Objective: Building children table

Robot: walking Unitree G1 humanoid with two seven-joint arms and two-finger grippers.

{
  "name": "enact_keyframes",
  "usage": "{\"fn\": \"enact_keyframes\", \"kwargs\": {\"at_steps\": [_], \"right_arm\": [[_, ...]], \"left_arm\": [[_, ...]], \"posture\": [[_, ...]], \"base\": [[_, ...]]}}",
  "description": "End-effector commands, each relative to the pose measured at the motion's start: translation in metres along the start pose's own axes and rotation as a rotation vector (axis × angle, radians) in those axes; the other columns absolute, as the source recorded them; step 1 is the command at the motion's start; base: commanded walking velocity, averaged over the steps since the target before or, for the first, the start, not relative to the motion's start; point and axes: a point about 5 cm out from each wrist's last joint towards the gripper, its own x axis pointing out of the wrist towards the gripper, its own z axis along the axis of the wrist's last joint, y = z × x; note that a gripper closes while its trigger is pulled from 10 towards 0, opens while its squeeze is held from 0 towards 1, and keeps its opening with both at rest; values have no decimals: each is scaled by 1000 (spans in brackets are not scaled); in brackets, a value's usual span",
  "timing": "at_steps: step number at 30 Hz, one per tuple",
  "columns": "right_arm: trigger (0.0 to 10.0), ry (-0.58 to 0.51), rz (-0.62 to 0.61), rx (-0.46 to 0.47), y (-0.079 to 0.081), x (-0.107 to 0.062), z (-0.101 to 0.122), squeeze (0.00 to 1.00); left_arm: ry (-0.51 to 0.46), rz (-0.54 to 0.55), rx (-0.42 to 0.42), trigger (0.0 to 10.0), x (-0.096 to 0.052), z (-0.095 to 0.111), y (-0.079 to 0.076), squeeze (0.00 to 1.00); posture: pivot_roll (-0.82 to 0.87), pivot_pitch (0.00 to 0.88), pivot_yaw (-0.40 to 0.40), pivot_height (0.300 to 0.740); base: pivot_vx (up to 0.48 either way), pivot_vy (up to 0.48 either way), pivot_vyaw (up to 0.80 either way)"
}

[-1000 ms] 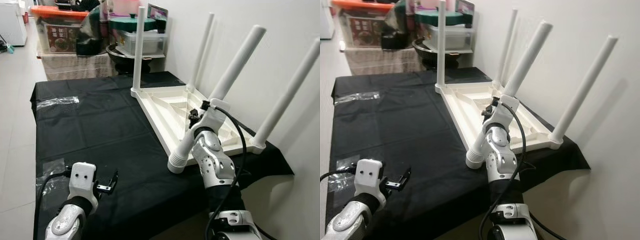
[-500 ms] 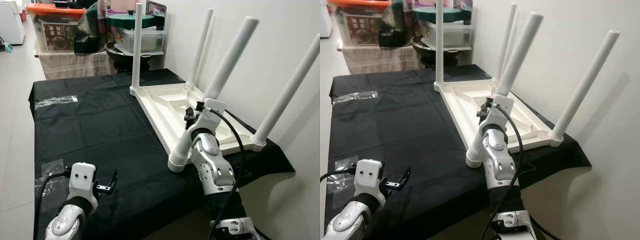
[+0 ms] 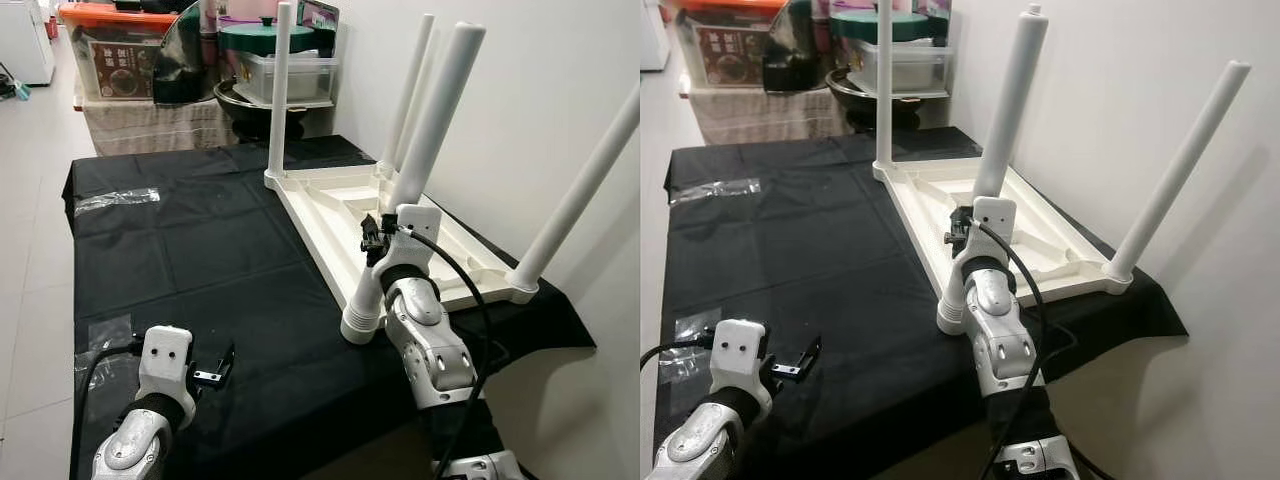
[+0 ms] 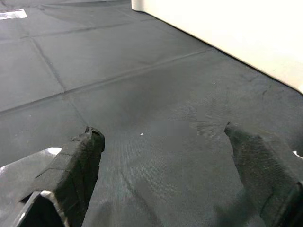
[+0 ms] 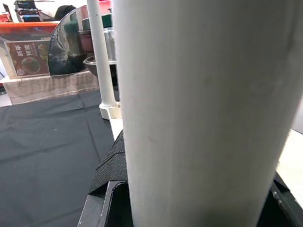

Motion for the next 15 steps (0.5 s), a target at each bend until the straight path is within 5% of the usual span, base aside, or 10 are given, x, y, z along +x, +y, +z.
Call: {"fn": "enact_keyframes", "kwargs": {"at_steps": [1,15], "right_arm": [[10000,201,-90,-51,-27,-9,-48,0],[10000,159,-57,5,-23,-12,-41,0]], "left_arm": [[-1,-2,1,10000,1,0,0,0],[1,0,10,10000,0,0,3,0]], "posture": [[82,0,-93,740],[86,0,-88,740]], "base": [[0,0,0],[0,0,0]]}}
